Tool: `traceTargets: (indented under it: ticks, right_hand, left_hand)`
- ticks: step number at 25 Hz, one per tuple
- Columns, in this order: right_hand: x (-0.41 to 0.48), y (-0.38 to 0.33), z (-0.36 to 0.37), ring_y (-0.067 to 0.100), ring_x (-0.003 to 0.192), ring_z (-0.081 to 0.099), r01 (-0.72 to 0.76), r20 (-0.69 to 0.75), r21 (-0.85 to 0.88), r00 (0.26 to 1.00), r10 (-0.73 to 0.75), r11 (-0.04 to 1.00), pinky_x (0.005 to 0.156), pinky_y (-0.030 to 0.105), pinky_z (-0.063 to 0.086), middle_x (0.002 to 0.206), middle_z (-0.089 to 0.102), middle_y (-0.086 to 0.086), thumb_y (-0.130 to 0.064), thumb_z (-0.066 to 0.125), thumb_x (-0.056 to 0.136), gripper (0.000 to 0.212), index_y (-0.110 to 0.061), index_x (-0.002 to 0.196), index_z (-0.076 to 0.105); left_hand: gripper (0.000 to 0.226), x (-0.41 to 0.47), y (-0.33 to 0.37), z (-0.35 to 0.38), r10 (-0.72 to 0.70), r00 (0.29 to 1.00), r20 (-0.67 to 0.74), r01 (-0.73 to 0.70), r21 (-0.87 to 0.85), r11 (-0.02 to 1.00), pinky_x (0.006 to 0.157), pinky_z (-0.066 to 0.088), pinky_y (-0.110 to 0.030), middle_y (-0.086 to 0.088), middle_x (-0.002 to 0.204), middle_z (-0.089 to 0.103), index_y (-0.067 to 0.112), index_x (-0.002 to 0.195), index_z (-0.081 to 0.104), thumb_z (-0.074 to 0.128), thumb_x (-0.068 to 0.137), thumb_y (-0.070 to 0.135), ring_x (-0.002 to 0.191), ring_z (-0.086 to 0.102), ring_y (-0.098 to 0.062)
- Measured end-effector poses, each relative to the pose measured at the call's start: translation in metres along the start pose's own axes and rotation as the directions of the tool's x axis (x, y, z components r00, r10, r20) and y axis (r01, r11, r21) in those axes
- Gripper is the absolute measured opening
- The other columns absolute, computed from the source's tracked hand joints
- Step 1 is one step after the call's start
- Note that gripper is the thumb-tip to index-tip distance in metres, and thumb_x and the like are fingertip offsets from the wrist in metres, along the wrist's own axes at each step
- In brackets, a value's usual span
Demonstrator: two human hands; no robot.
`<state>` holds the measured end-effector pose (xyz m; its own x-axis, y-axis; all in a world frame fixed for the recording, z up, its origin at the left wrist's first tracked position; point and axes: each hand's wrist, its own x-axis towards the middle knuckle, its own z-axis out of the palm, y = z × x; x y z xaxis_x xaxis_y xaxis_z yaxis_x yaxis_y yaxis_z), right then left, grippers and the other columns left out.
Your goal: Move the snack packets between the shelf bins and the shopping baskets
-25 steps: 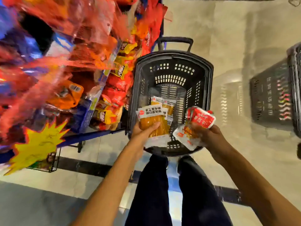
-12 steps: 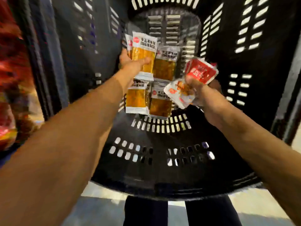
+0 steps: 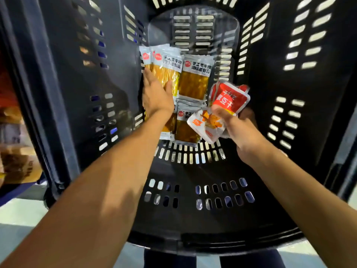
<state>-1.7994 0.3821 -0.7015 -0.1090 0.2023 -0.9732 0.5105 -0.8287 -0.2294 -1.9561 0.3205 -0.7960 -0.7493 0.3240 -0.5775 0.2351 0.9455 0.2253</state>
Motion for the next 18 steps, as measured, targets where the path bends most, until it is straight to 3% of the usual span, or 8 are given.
traceTargets:
  ticks: [2, 5, 11, 15, 18]
  right_hand:
    - [0.003, 0.000, 0.000, 0.016, 0.095, 0.059, -0.020, -0.004, -0.019, 1.000, 0.020, 1.000, 0.101, 0.034, 0.031, 0.088, 0.061, -0.010, -0.039, 0.062, 0.086, 0.028, -0.022, 0.106, 0.051]
    - [0.003, 0.002, 0.000, 0.016, 0.097, 0.058, -0.027, -0.012, -0.036, 1.000, 0.026, 0.999, 0.097, 0.033, 0.030, 0.094, 0.062, -0.006, -0.041, 0.062, 0.084, 0.038, -0.020, 0.114, 0.052]
    - [-0.002, 0.011, 0.005, 0.016, 0.102, 0.060, -0.034, 0.008, -0.024, 0.999, 0.034, 0.999, 0.102, 0.035, 0.035, 0.106, 0.065, -0.003, -0.039, 0.064, 0.084, 0.040, -0.020, 0.117, 0.052]
    - [-0.002, 0.008, 0.007, 0.007, 0.090, 0.059, -0.041, 0.026, -0.003, 0.999, 0.041, 0.999, 0.091, 0.028, 0.033, 0.098, 0.064, -0.006, -0.036, 0.062, 0.086, 0.034, -0.019, 0.114, 0.053]
    - [0.001, 0.006, 0.007, 0.006, 0.084, 0.056, -0.074, 0.032, -0.023, 0.997, 0.074, 0.997, 0.092, 0.027, 0.030, 0.091, 0.061, -0.009, -0.039, 0.060, 0.087, 0.035, -0.018, 0.114, 0.052]
  left_hand:
    - [0.070, 0.006, -0.006, 0.005, -0.032, 0.999, 0.043, 0.037, -0.115, 0.993, 0.107, 0.030, -0.041, -0.009, 0.154, 0.027, 0.010, 0.151, 0.008, 0.046, 0.098, 0.034, 0.136, 0.035, -0.030]
    - [0.062, 0.014, -0.006, 0.004, -0.087, 0.996, -0.023, 0.079, -0.243, 0.967, 0.104, 0.034, -0.040, -0.009, 0.148, 0.037, 0.013, 0.150, 0.012, 0.043, 0.099, 0.031, 0.132, 0.041, -0.029]
    - [0.073, 0.009, 0.010, 0.010, -0.095, 0.986, -0.136, 0.091, -0.033, 0.995, 0.105, 0.031, -0.037, -0.012, 0.150, 0.029, 0.004, 0.150, 0.006, 0.039, 0.098, 0.043, 0.133, 0.036, -0.026]
    - [0.101, 0.011, 0.017, 0.013, -0.030, 0.996, -0.081, 0.032, 0.024, 0.999, 0.105, 0.031, -0.034, -0.012, 0.153, 0.019, 0.003, 0.149, 0.000, 0.063, 0.084, 0.047, 0.135, 0.030, -0.025]
    - [0.104, 0.015, 0.009, 0.014, 0.033, 0.998, -0.052, -0.031, 0.042, 0.999, 0.106, 0.032, -0.035, -0.013, 0.153, 0.019, 0.005, 0.150, 0.000, 0.070, 0.081, 0.038, 0.135, 0.030, -0.027]
